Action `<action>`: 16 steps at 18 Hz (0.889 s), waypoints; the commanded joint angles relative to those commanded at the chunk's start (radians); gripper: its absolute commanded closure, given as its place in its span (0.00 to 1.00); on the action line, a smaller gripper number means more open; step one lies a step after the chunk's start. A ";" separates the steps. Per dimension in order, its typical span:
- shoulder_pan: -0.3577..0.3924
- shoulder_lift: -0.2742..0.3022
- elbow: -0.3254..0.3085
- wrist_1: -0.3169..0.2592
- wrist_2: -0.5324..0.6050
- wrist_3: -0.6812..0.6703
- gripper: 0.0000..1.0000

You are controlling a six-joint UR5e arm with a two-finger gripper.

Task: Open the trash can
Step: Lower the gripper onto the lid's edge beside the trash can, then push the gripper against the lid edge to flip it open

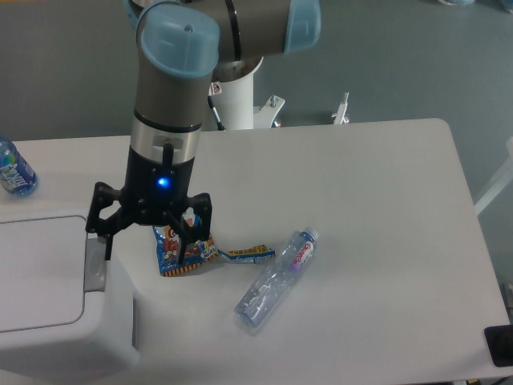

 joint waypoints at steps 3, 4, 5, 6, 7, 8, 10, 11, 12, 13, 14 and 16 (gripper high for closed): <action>-0.003 -0.005 -0.002 0.000 0.000 0.000 0.00; -0.005 -0.006 -0.002 0.000 0.000 0.000 0.00; -0.006 -0.008 -0.002 0.000 0.000 0.000 0.00; -0.006 -0.009 -0.002 0.000 0.002 0.000 0.00; -0.006 -0.009 -0.002 0.000 0.002 0.000 0.00; -0.006 -0.011 -0.002 0.000 0.002 0.000 0.00; -0.006 -0.012 -0.003 0.000 0.002 0.000 0.00; -0.008 -0.012 -0.003 0.000 0.002 0.000 0.00; -0.009 -0.012 -0.003 0.000 0.002 0.002 0.00; -0.009 -0.012 -0.003 0.000 0.003 0.002 0.00; -0.011 -0.017 -0.003 0.000 0.003 0.002 0.00; -0.011 -0.023 -0.002 0.000 0.003 0.003 0.00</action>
